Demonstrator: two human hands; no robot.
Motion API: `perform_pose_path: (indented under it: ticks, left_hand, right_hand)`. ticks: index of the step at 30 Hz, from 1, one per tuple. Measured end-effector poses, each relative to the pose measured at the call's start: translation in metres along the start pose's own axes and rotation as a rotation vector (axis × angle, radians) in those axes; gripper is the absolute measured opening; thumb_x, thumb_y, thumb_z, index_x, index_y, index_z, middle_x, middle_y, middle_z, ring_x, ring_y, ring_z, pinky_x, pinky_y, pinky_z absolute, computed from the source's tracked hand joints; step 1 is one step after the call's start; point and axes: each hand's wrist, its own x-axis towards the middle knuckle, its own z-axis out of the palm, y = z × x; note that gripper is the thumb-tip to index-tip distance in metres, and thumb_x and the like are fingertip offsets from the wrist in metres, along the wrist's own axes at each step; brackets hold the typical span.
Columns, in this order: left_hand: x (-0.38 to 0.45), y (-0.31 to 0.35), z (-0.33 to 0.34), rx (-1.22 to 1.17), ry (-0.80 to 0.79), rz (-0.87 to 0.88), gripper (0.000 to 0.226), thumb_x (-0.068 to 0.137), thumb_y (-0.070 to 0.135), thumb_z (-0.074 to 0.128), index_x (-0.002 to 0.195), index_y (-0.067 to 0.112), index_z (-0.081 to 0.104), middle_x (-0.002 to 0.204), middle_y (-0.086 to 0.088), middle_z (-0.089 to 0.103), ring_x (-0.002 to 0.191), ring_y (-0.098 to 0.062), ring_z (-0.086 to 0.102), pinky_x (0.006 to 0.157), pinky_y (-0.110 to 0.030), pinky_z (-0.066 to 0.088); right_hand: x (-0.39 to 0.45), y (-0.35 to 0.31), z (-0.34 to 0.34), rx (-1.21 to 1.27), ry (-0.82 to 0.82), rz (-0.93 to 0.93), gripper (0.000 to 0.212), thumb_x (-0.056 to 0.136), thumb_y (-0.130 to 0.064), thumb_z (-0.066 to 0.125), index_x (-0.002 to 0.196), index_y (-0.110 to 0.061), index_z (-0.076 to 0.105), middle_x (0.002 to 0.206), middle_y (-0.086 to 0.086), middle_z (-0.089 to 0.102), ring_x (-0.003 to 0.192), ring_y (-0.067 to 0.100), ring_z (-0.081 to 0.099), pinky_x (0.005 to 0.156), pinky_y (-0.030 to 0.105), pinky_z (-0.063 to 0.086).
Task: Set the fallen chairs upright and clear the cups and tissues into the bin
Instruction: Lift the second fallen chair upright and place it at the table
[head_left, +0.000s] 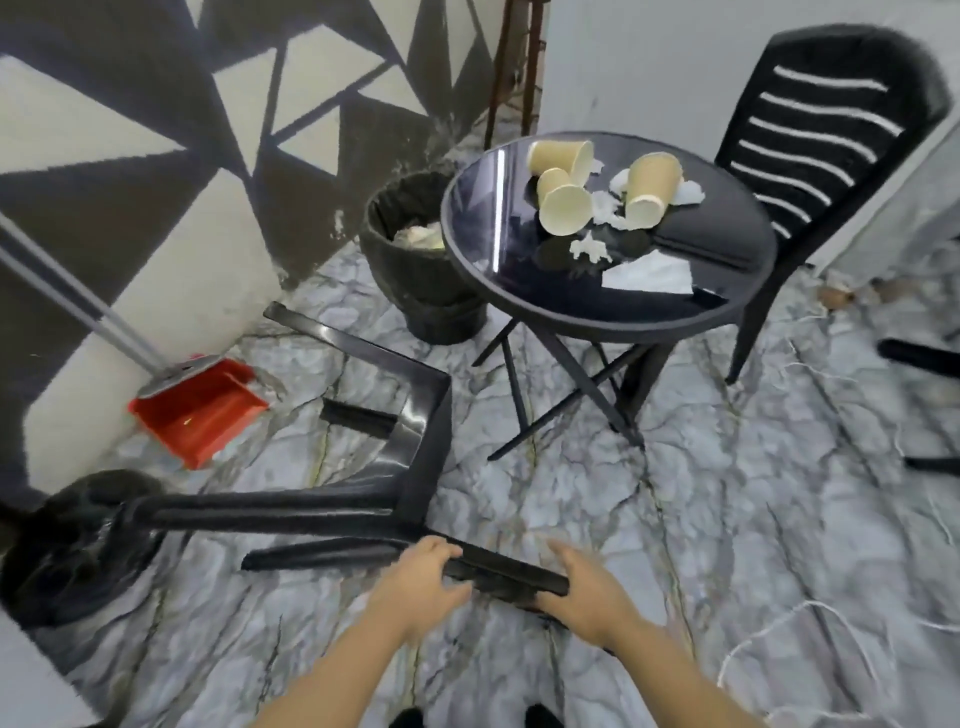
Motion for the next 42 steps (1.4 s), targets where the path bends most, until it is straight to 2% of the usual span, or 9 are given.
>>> perform_pose_path:
  ticks: [13,23,25,27,30,33,35,39,42]
  left_hand:
    - [0.111,-0.059,0.023,0.241,-0.229,0.161,0.053,0.087,0.048,0.049,0.134,0.025,0.039,0.137,0.006,0.040,0.125,-0.015,0.039,0.103,-0.031,0.036]
    - [0.219,-0.103,0.107,0.352,-0.194,0.306,0.063,0.086,0.062,0.038,0.141,0.033,0.028,0.149,0.007,0.032,0.138,-0.016,0.027,0.114,-0.039,0.021]
    - [0.230,-0.104,0.125,0.291,-0.249,0.320,0.064,0.084,0.065,0.039,0.140,0.034,0.030,0.148,0.006,0.036,0.135,-0.018,0.033,0.112,-0.039,0.027]
    - [0.236,-0.102,0.140,0.290,-0.288,0.340,0.066,0.081,0.069,0.038,0.137,0.034,0.034,0.142,0.004,0.045,0.128,-0.020,0.041,0.107,-0.039,0.033]
    - [0.235,-0.096,0.153,0.426,-0.231,0.450,0.058,0.085,0.065,0.036,0.132,0.031,0.040,0.129,0.005,0.055,0.116,-0.018,0.049,0.094,-0.034,0.039]
    - [0.233,-0.093,0.157,0.441,-0.180,0.491,0.056,0.085,0.068,0.032,0.126,0.031,0.044,0.120,0.006,0.057,0.108,-0.016,0.052,0.087,-0.030,0.039]
    - [0.230,-0.093,0.157,0.443,-0.158,0.513,0.079,0.071,0.081,0.011,0.124,0.031,0.044,0.119,0.007,0.058,0.107,-0.014,0.052,0.088,-0.029,0.039]
    - [0.211,-0.086,0.150,0.417,-0.059,0.544,0.102,0.058,0.083,-0.007,0.129,0.030,0.043,0.123,0.009,0.056,0.112,-0.013,0.051,0.094,-0.026,0.037]
    - [0.188,-0.070,0.137,0.351,-0.006,0.555,0.105,0.057,0.085,-0.012,0.128,0.030,0.044,0.122,0.012,0.057,0.110,-0.011,0.052,0.094,-0.024,0.036]
  right_hand:
    - [0.067,0.031,0.074,0.222,0.118,0.200,0.067,0.082,-0.035,0.058,0.141,-0.022,0.029,0.139,0.004,0.045,0.123,0.020,0.046,0.097,0.027,0.041]
    - [0.164,0.116,0.130,0.004,0.229,0.109,0.059,0.091,-0.049,0.042,0.143,-0.029,0.021,0.142,-0.003,0.041,0.130,0.020,0.037,0.108,0.035,0.028]
    - [0.171,0.128,0.138,-0.038,0.215,0.107,0.063,0.088,-0.062,0.031,0.141,-0.029,0.026,0.141,-0.006,0.044,0.131,0.015,0.036,0.111,0.035,0.021]
    - [0.176,0.135,0.143,-0.082,0.235,0.095,0.097,0.064,-0.086,0.001,0.137,-0.031,0.034,0.134,-0.010,0.050,0.126,0.013,0.040,0.109,0.033,0.021]
    - [0.181,0.143,0.150,-0.082,0.286,0.079,0.120,0.041,-0.087,-0.023,0.126,-0.034,0.044,0.121,-0.012,0.056,0.115,0.011,0.044,0.100,0.030,0.023]
    - [0.178,0.144,0.153,-0.088,0.289,0.070,0.085,0.068,-0.082,0.004,0.123,-0.032,0.046,0.118,-0.008,0.057,0.113,0.014,0.044,0.097,0.029,0.022]
    - [0.175,0.140,0.152,-0.082,0.289,0.075,0.052,0.088,-0.062,0.030,0.123,-0.029,0.047,0.119,-0.007,0.057,0.114,0.015,0.043,0.094,0.028,0.021]
    - [0.148,0.131,0.133,-0.088,0.289,0.053,0.069,0.077,-0.072,0.022,0.124,-0.029,0.049,0.120,-0.009,0.055,0.113,0.014,0.044,0.091,0.027,0.022]
    - [0.118,0.129,0.106,0.087,0.428,0.011,0.031,0.091,-0.042,0.049,0.114,-0.023,0.058,0.111,-0.005,0.055,0.103,0.019,0.054,0.094,0.031,0.039]
